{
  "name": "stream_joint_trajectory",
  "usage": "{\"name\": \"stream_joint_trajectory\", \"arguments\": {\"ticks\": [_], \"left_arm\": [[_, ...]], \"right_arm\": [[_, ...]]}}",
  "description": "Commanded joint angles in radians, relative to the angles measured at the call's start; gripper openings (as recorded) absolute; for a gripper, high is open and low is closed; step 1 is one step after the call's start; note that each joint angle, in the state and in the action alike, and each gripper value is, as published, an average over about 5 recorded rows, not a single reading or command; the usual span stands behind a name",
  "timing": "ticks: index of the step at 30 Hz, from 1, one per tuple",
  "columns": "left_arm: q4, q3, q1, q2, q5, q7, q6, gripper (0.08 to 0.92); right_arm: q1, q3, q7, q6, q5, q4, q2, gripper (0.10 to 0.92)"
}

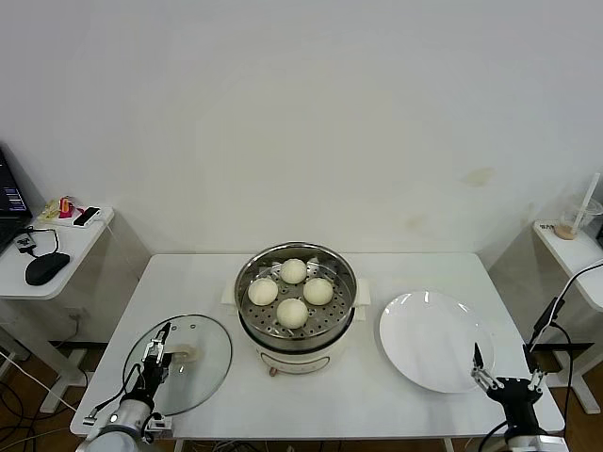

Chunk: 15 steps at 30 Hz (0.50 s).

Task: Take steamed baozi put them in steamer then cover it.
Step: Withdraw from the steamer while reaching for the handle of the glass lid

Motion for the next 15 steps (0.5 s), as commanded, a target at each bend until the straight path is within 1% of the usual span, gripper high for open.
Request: {"name": "stream_joint_trajectory", "arguments": {"ticks": [1,3,6,15], "left_arm": [[0.05,0.012,-0.058,0.002,-0.018,0.001,0.001,0.822],[0.055,0.012,-0.061,0.001,-0.021,-0.001,0.0,0.819],[0.059,0.014,-0.064,0.002,-0.027,-0.003,0.0,0.778],[0.067,0.021,-0.068,-0.001,-0.044,-0.006,-0.004,0.526]], "right_arm": [[-0.007,-0.006,-0.001,0.001,-0.009,-0.002,0.008,0.823],[-0.006,-0.007,-0.001,0.001,-0.01,-0.003,0.009,0.823],[-0.004,-0.009,-0.002,0.0,-0.013,-0.005,0.011,0.823],[0.002,-0.018,-0.004,-0.003,-0.022,-0.01,0.016,0.823]]}}
